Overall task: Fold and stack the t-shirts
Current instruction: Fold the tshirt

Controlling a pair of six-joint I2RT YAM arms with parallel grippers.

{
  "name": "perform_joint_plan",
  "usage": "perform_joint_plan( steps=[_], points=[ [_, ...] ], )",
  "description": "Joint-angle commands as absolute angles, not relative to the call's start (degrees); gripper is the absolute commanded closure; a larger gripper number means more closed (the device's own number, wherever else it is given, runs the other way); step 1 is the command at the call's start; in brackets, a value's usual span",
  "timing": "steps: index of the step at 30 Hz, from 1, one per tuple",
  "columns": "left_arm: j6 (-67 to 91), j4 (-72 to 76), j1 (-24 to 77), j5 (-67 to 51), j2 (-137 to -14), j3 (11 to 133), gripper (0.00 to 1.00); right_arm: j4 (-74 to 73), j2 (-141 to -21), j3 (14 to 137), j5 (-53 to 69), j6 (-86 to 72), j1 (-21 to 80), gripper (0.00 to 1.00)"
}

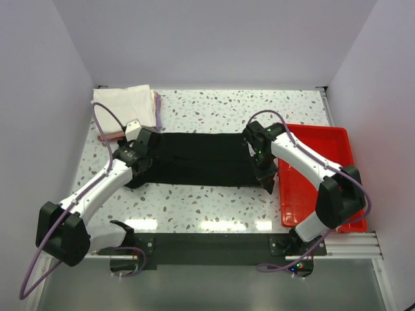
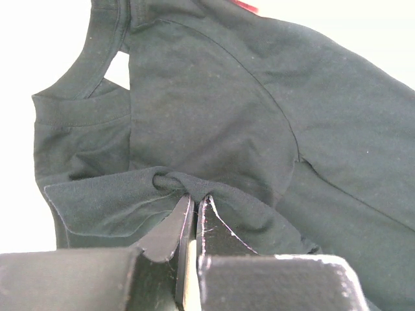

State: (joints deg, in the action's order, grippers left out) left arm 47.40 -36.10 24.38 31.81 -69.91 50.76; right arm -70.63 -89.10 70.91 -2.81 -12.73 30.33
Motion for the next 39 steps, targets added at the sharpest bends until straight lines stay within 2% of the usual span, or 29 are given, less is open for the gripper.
perform_joint_plan(
  steps=[1,12,28,33,36,37,38,39],
  points=[
    [47.46,-34.37,23.91,34.71,-71.10,51.94,1.00,-70.14,-92.01,76.27,-5.00,-11.61,29.89,1.00],
    [45.97,-30.59,22.51,36.13,-81.46,57.13,1.00,-69.17,-102.82,84.63,-14.05,-11.86,27.78,1.00],
    [43.42,-25.84,19.60,33.13,-90.61,61.17,1.00,-62.32,-111.88,90.44,-18.99,-12.92,24.70,0.98],
    [41.58,-23.39,17.59,33.84,-93.16,62.57,1.00,-60.91,-116.00,93.42,-22.14,-14.15,23.56,0.87],
    [37.99,-17.70,16.18,31.83,-94.48,63.54,0.93,-61.69,-118.03,97.98,-26.96,-14.15,22.85,0.78],
    [37.45,-16.71,16.00,30.16,-94.74,64.15,0.93,-61.96,-118.39,100.61,-27.33,-14.15,22.76,0.77],
    [36.22,-15.39,16.00,28.84,-94.83,64.16,0.93,-61.61,-118.30,101.42,-27.16,-13.89,22.76,0.68],
    [33.08,-11.47,16.00,27.18,-94.75,63.81,0.93,-61.70,-118.04,102.64,-25.24,-13.36,22.68,0.48]
  ],
)
